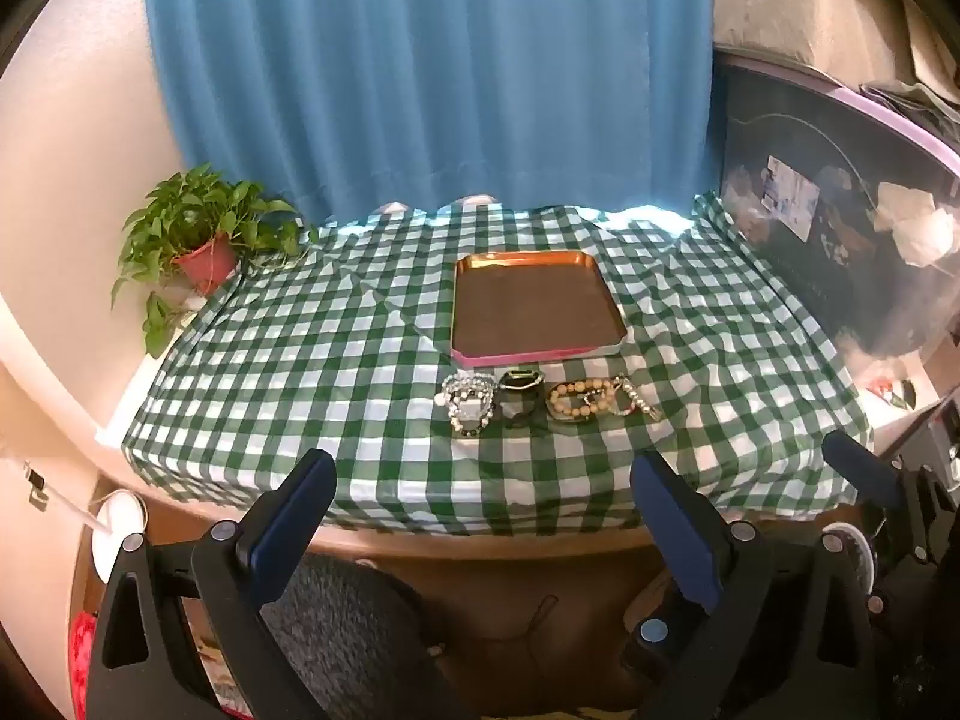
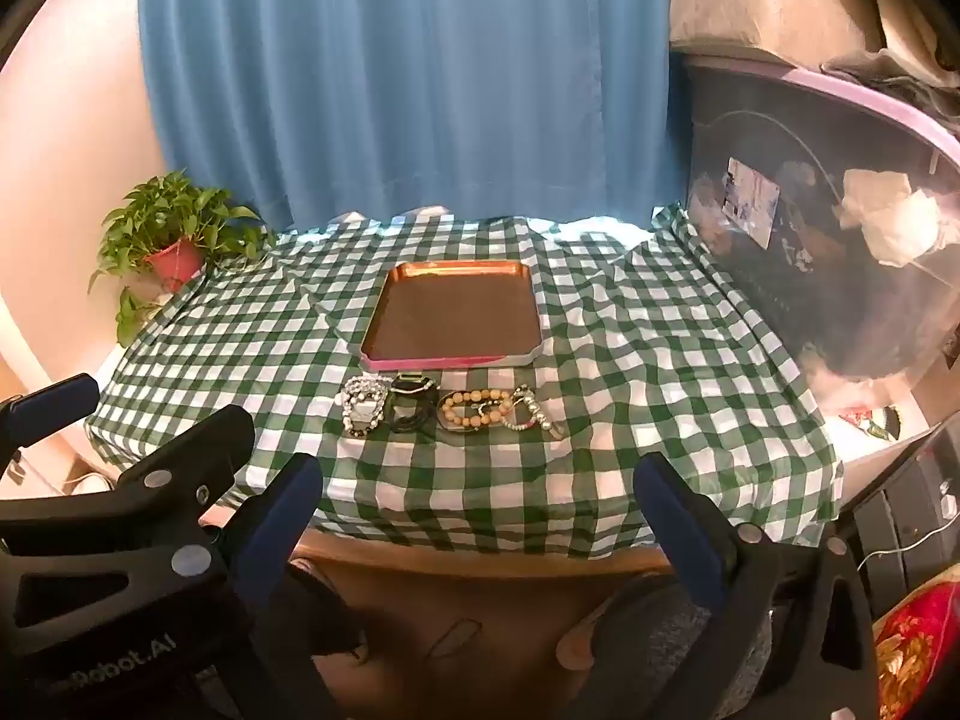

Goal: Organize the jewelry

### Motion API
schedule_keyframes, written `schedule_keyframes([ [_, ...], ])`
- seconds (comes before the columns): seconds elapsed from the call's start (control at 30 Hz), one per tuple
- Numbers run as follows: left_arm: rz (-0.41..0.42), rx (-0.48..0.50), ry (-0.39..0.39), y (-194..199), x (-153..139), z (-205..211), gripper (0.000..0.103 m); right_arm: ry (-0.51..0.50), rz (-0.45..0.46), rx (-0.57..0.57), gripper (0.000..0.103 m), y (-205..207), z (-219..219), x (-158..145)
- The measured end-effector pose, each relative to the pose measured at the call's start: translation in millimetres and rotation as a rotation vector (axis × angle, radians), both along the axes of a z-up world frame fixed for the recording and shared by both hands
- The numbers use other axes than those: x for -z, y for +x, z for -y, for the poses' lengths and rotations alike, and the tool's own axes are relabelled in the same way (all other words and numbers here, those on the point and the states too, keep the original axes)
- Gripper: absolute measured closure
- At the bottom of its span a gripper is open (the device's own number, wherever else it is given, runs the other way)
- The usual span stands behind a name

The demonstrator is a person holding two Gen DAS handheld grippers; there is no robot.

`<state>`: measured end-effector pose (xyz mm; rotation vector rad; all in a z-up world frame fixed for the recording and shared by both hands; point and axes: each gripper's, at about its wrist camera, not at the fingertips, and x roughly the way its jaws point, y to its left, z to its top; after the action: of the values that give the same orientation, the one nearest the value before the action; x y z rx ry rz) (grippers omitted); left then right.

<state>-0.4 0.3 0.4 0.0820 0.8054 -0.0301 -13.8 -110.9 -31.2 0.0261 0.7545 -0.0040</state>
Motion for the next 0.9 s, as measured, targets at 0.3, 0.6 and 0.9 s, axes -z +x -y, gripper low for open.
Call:
schedule_keyframes([
  [0.3, 0.003, -0.002, 0.005, 0, 0, -1, 0.005, 0.019, -0.032, -0.007, 0.0, 0, -2, 4],
  [0.6, 0.003, 0.009, 0.005, -8, 6, 1, 0.005, 0.005, -0.015, -0.008, 0.0, -4, 0, 4],
  [0.9, 0.002, 0.012, 0.006, -10, 5, 4, 0.005, 0.001, -0.014, -0.009, 0.0, -6, -2, 3],
])
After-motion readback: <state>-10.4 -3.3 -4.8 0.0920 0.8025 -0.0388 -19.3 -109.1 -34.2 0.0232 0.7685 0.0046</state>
